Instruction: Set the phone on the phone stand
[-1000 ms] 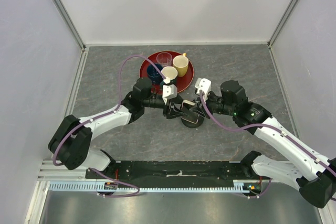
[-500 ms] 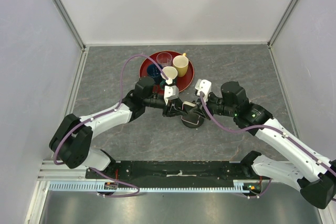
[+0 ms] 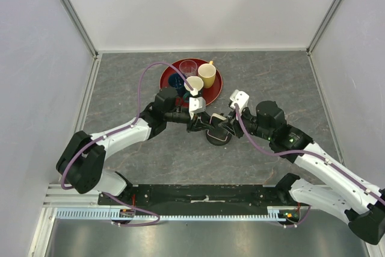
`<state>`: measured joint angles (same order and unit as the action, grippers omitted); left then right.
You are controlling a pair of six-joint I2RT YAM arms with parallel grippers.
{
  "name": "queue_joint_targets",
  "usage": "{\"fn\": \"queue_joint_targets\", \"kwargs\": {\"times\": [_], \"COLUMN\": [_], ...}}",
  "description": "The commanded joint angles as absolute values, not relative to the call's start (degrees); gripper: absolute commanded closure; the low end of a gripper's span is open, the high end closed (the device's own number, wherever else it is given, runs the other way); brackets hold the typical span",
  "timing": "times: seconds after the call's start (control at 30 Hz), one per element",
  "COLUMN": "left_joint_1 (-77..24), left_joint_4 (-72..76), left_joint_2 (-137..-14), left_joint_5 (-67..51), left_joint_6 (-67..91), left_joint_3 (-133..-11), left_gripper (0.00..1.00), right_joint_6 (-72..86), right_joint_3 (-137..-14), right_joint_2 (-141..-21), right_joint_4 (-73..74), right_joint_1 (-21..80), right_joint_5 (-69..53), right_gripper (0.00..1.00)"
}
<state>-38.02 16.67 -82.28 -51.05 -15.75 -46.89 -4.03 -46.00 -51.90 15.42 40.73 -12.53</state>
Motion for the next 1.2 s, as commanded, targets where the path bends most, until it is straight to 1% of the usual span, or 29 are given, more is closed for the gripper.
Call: {"fn": "queue_joint_targets", "kwargs": {"times": [0.0,0.03,0.07,0.1,0.13,0.17,0.2,0.23,0.4,0.47,0.5,0.57,0.6,0.67,0.7,0.83,0.9,0.97,1.1,1.17], "left_joint_1": [-38.32,-38.23,-38.06,-37.88,-37.71,-37.53,-37.44,-37.27,-36.56,-36.56,-36.56,-36.56,-36.56,-36.56,-36.65,-36.65,-36.65,-36.65,-36.65,-36.65], "left_joint_4": [18.72,18.81,18.63,18.55,18.37,18.20,17.93,17.15,16.96,17.14,17.14,17.31,17.23,17.83,18.28,23.02,24.86,24.79,24.43,23.82], "left_joint_2": [-80.24,-80.16,-79.90,-79.63,-79.02,-78.40,-77.70,-76.30,-70.94,-68.48,-67.68,-65.41,-64.78,-63.20,-61.54,-57.22,-55.90,-55.02,-55.02,-55.28], "left_joint_5": [-45.44,-44.83,-44.39,-43.60,-43.07,-43.15,-43.07,-44.37,-44.83,-41.76,-37.31,-32.19,-27.64,-23.05,-18.24,-12.58,-8.64,-7.82,-8.96,-8.96], "left_joint_6": [-15.91,-15.21,-13.38,-12.32,-11.43,-10.56,-10.11,-9.59,-6.15,-4.93,-4.31,-3.08,-2.90,-2.03,-1.15,1.58,2.72,3.86,4.83,5.89], "left_joint_3": [-47.63,-47.90,-48.42,-48.60,-48.69,-49.13,-49.39,-49.92,-50.62,-50.97,-51.15,-50.80,-50.45,-49.31,-48.87,-44.23,-43.07,-42.89,-42.98,-43.50], "left_gripper": [0.98,0.97,0.88,0.60,0.50,0.43,0.12,0.09,0.06,0.06,0.06,0.06,0.07,0.09,0.11,0.14,0.14,0.14,0.13,0.13], "right_joint_6": [5.10,4.31,3.87,3.61,3.60,3.52,3.52,3.60,3.52,2.99,2.29,1.06,-1.21,-3.76,-5.17,-10.62,-12.99,-15.72,-16.70,-17.40], "right_joint_3": [-43.42,-44.55,-45.34,-45.79,-46.14,-46.06,-45.97,-45.97,-46.49,-46.93,-47.11,-48.42,-49.12,-49.83,-50.53,-56.68,-58.96,-60.37,-63.89,-64.95], "right_joint_2": [-52.11,-52.99,-54.74,-55.45,-55.98,-56.25,-56.25,-56.25,-56.69,-57.13,-57.48,-58.27,-58.36,-59.32,-59.85,-63.97,-64.86,-66.35,-69.51,-71.89], "right_joint_4": [8.08,8.69,10.27,10.89,11.16,11.08,10.81,10.64,10.90,10.72,10.98,11.86,12.13,12.30,13.00,17.39,19.50,21.53,22.85,23.20], "right_joint_1": [39.38,39.38,39.38,39.38,39.38,39.38,39.38,39.38,39.20,38.94,38.76,38.59,38.50,37.88,37.79,37.53,36.57,34.64,30.42,28.83], "right_joint_5": [-1.13,-2.62,-6.03,-7.11,-7.73,-7.73,-7.82,-7.82,-7.82,-8.08,-8.35,-11.15,-13.25,-20.80,-22.40,-25.04,-28.37,-31.80,-44.35,-48.15], "right_gripper": [1.00,1.00,1.00,1.00,1.00,1.00,1.00,1.00,1.00,1.00,1.00,1.00,1.00,1.00,1.00,1.00,1.00,1.00,1.00,1.00]}}
